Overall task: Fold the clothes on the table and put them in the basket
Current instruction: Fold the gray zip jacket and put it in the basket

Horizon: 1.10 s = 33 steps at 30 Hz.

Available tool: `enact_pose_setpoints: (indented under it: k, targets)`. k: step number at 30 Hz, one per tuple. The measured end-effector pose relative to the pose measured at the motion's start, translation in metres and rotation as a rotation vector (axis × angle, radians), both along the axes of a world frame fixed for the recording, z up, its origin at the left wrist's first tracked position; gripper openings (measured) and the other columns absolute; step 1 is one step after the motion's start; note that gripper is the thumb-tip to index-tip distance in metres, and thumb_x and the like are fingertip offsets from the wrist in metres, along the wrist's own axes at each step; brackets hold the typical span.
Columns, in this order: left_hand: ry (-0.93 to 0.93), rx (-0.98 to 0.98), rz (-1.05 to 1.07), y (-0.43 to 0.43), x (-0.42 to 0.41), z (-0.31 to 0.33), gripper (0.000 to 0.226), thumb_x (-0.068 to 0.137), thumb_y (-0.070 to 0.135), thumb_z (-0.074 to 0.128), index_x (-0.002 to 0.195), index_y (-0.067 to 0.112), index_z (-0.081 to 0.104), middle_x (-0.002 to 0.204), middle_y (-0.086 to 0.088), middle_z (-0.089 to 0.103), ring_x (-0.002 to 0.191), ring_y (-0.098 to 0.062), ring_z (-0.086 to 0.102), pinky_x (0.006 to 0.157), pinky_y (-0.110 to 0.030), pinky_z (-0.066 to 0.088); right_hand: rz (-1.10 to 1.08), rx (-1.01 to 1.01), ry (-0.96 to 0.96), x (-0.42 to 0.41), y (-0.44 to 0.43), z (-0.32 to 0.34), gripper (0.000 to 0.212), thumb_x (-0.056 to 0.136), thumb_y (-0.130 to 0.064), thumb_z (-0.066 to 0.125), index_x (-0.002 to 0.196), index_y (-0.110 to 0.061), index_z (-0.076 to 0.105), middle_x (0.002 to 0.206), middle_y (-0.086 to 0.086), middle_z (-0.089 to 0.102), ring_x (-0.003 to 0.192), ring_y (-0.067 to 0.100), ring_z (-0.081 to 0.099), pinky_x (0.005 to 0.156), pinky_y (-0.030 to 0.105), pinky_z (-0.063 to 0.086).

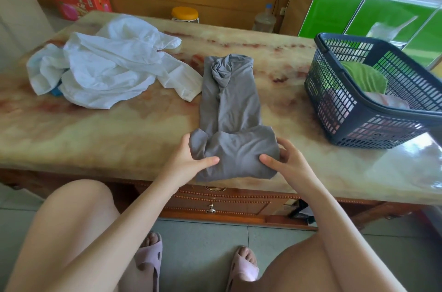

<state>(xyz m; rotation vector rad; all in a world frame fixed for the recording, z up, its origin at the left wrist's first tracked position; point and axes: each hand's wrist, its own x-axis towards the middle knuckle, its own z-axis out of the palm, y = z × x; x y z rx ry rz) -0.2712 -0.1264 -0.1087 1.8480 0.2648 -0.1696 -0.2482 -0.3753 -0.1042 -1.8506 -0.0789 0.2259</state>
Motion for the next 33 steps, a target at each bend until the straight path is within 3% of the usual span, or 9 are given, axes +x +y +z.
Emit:
enact_pose_setpoints:
  k: [5, 9, 14, 16, 20, 22, 26, 30, 33]
  targets:
    - [-0.147, 0.111, -0.007, -0.005, 0.012, 0.004, 0.083, 0.080, 0.024, 0.074, 0.146, 0.022, 0.022, 0.146, 0.003, 0.038, 0.130, -0.016, 0.040, 0.095, -0.022, 0.032, -0.029, -0.064, -0.029, 0.007, 0.002, -0.007, 0.068, 0.082, -0.017, 0.073, 0.138, -0.025, 0.036, 0.106, -0.003, 0.067, 0.094, 0.006, 0.066, 0.070, 0.018, 0.054]
    - [-0.172, 0.225, -0.145, -0.009, 0.016, 0.001, 0.081, 0.090, 0.025, 0.062, 0.151, 0.028, 0.008, 0.157, 0.003, 0.019, 0.141, -0.016, 0.025, 0.104, -0.024, 0.026, -0.061, -0.206, -0.121, 0.007, 0.004, -0.014, 0.079, 0.079, -0.021, 0.077, 0.141, -0.032, 0.029, 0.107, -0.002, 0.064, 0.094, 0.013, 0.064, 0.078, 0.029, 0.054]
    - [-0.128, -0.125, -0.017, -0.003, 0.027, -0.008, 0.060, 0.095, 0.027, 0.055, 0.147, 0.032, 0.025, 0.151, 0.009, 0.031, 0.138, -0.009, 0.031, 0.111, -0.028, 0.027, -0.041, -0.199, -0.180, 0.008, 0.004, -0.016, 0.068, 0.084, -0.022, 0.072, 0.143, -0.028, 0.038, 0.123, -0.006, 0.060, 0.111, 0.010, 0.058, 0.090, 0.024, 0.049]
    - [-0.121, -0.146, -0.018, -0.003, 0.033, -0.014, 0.055, 0.096, 0.021, 0.053, 0.145, 0.033, 0.030, 0.150, 0.007, 0.034, 0.135, -0.008, 0.034, 0.112, -0.031, 0.029, 0.006, -0.220, -0.176, 0.010, 0.003, -0.017, 0.058, 0.088, -0.021, 0.067, 0.141, -0.024, 0.044, 0.129, -0.006, 0.059, 0.119, 0.009, 0.054, 0.097, 0.025, 0.046]
    - [-0.095, 0.096, -0.070, -0.011, 0.041, -0.015, 0.061, 0.098, 0.014, 0.048, 0.150, 0.026, 0.019, 0.130, 0.006, 0.049, 0.110, -0.010, 0.051, 0.084, -0.020, 0.038, -0.010, -0.431, -0.230, 0.011, 0.008, -0.022, 0.067, 0.088, -0.031, 0.065, 0.147, -0.031, 0.033, 0.135, 0.000, 0.045, 0.126, 0.018, 0.041, 0.109, 0.034, 0.033]
    - [-0.259, 0.281, -0.077, -0.013, 0.040, -0.015, 0.066, 0.093, 0.011, 0.056, 0.149, 0.024, 0.024, 0.140, -0.004, 0.039, 0.124, -0.017, 0.043, 0.090, -0.014, 0.031, -0.090, -0.581, -0.380, 0.010, 0.007, -0.020, 0.082, 0.082, -0.036, 0.070, 0.150, -0.031, 0.023, 0.143, 0.005, 0.028, 0.131, 0.020, 0.026, 0.110, 0.036, 0.021]
    - [-0.621, 0.333, -0.002, -0.003, 0.026, -0.016, 0.054, 0.086, 0.030, 0.064, 0.136, 0.022, 0.047, 0.139, -0.012, 0.034, 0.131, -0.017, 0.035, 0.107, -0.017, 0.025, 0.055, -0.421, -0.580, 0.005, -0.008, 0.000, 0.082, 0.076, -0.044, 0.071, 0.146, -0.035, 0.029, 0.154, -0.011, 0.024, 0.140, 0.007, 0.022, 0.111, 0.029, 0.020]
    - [-0.620, 0.276, -0.391, 0.010, -0.002, -0.018, 0.051, 0.087, 0.054, 0.052, 0.134, 0.033, 0.048, 0.149, 0.011, 0.027, 0.138, 0.001, 0.023, 0.110, -0.009, 0.019, 0.338, -0.468, -0.456, -0.003, -0.016, -0.001, 0.095, 0.067, -0.056, 0.074, 0.147, -0.039, 0.026, 0.154, -0.020, 0.024, 0.141, -0.008, 0.015, 0.120, 0.033, 0.012]
    - [-0.587, 0.447, -0.534, 0.017, -0.010, -0.030, 0.073, 0.076, 0.055, 0.067, 0.141, 0.041, 0.036, 0.153, 0.020, 0.015, 0.141, 0.003, 0.015, 0.112, -0.016, 0.020, 0.352, -0.560, -0.394, 0.001, -0.011, -0.002, 0.092, 0.068, -0.045, 0.080, 0.140, -0.047, 0.023, 0.139, -0.039, 0.016, 0.125, -0.032, 0.002, 0.114, 0.013, 0.002]
